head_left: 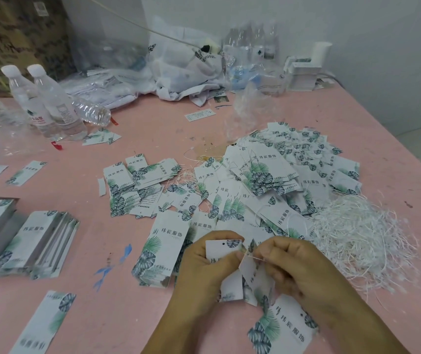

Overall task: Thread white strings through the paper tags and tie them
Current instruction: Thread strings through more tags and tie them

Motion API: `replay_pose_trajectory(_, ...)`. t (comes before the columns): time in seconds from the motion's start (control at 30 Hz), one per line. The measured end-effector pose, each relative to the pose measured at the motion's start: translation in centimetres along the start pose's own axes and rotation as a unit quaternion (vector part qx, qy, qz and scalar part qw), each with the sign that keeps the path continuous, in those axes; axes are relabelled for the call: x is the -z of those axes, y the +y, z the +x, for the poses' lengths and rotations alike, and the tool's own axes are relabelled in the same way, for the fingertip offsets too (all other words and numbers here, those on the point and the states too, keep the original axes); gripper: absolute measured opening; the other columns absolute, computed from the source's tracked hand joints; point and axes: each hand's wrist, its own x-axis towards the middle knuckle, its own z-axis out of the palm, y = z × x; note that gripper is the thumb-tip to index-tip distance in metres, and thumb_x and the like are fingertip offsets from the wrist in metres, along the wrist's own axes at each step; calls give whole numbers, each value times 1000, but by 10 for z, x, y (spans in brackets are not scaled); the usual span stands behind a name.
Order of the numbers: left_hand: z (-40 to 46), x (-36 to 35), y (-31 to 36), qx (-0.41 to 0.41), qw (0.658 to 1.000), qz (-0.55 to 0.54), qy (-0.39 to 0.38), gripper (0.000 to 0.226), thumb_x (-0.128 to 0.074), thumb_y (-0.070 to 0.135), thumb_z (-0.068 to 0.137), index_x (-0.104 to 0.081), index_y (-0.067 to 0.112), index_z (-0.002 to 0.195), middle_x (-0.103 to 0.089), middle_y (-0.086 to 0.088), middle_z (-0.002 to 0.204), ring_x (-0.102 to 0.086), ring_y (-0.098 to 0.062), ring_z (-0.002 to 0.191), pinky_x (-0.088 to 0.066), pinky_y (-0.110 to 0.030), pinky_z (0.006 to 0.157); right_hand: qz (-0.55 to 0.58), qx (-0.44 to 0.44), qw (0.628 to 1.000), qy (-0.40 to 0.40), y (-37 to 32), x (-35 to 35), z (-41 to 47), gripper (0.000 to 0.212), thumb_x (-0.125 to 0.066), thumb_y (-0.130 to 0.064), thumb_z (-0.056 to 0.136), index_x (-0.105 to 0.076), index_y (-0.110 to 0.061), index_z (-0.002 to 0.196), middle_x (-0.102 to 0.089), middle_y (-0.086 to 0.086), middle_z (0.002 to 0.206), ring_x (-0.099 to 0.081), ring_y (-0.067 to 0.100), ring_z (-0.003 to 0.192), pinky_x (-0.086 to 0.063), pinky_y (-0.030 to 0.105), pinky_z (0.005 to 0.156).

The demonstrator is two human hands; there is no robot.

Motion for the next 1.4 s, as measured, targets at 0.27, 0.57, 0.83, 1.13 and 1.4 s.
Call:
replay_pose_trajectory(0.27,7,4,3,20,976,-200,86,27,-78,2,68,-73,21,87,-72,-15,80,-73,-31,72,-56,-41,67,244,-49,968,10,-6,26,5,13,-61,-10,79,-67,-2,88,-43,4,54,-28,5,32,-22,15,31)
replay_pose_trajectory(0.57,2,-10,3,32,981,-166,95,27,-78,2,67,-74,24,81,-72,-26,81,-73,-33,72,-59,-41,62,201,67,974,77,-8,-4,-1,18,-60,-26,83,-72,-14,88,-40,0,55,-29,7,37,-24,20,35)
replay_pose_trajectory(0.83,2,-15,-8,30,989,-119,86,33,-85,15,63,-71,15,92,-66,-18,83,-63,-31,75,-50,-43,74,-215,204,934,199,8,-36,-5,20,-75,-21,80,-68,-38,87,-37,-10,53,-38,5,50,-36,13,49)
replay_pose_trajectory(1.13,0,-17,-10,-7,996,-38,77,22,-77,16,70,-69,19,90,-65,-17,77,-62,-28,68,-52,-37,63,-235,215,920,229,14,-38,-1,11,-73,-27,80,-68,-35,84,-44,-6,53,-43,8,51,-46,31,52)
replay_pose_trajectory(1.4,-6,-16,-9,-42,995,64,58,25,-65,18,76,-60,38,90,-69,3,73,-62,-15,61,-53,-30,55,-212,217,925,230,14,-39,-1,4,-66,-30,82,-64,-34,83,-61,12,65,-57,30,62,-50,42,55)
